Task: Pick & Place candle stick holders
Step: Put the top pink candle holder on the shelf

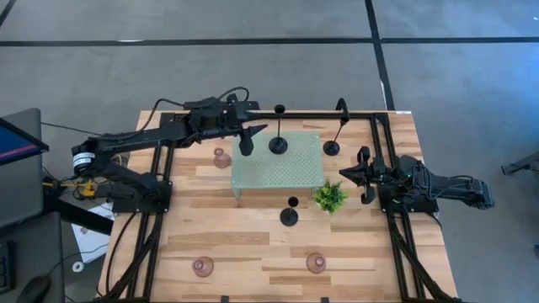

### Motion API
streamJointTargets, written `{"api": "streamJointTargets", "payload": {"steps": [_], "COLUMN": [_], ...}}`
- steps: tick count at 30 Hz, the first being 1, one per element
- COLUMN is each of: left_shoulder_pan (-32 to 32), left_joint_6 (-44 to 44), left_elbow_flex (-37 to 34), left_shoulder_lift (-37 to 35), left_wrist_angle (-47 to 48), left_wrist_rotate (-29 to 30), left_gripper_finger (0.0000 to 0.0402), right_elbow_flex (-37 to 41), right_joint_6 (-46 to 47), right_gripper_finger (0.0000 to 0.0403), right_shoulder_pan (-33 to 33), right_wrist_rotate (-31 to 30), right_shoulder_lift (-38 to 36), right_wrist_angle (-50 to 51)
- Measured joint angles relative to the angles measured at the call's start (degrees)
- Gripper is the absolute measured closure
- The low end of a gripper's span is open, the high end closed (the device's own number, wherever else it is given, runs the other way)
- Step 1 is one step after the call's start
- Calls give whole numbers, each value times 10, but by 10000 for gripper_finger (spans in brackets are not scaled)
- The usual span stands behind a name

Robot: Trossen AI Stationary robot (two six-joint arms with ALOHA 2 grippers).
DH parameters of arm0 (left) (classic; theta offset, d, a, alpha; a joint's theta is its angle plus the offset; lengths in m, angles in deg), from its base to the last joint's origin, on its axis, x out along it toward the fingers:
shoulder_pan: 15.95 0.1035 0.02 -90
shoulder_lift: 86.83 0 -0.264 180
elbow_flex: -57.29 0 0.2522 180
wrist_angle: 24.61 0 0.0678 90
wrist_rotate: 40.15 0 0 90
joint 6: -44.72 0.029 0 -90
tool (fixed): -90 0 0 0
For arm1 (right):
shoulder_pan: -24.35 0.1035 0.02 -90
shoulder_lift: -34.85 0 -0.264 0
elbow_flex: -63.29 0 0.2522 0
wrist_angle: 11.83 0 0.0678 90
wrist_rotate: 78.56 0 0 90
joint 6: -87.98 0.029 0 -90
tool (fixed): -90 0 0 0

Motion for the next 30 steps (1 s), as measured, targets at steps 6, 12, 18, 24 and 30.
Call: {"api": "streamJointTargets", "payload": {"steps": [6,12,18,24,30], "left_shoulder_pan": [0,0,-16,-51,-94], "left_joint_6": [0,-17,-26,-15,12], "left_elbow_flex": [0,-1,-42,-102,-188], "left_shoulder_lift": [-45,-85,-118,-174,-248], "left_wrist_angle": [86,149,143,122,47], "left_wrist_rotate": [0,-36,-67,-67,-65], "left_gripper_finger": [273,316,387,395,397], "right_elbow_flex": [0,0,0,0,0], "right_joint_6": [0,0,0,0,0], "right_gripper_finger": [403,403,403,403,403], "right_shoulder_pan": [0,0,0,0,0], "right_wrist_rotate": [0,0,0,0,0], "right_shoulder_lift": [0,0,0,0,-1], "right_wrist_angle": [0,0,0,-1,-4]}}
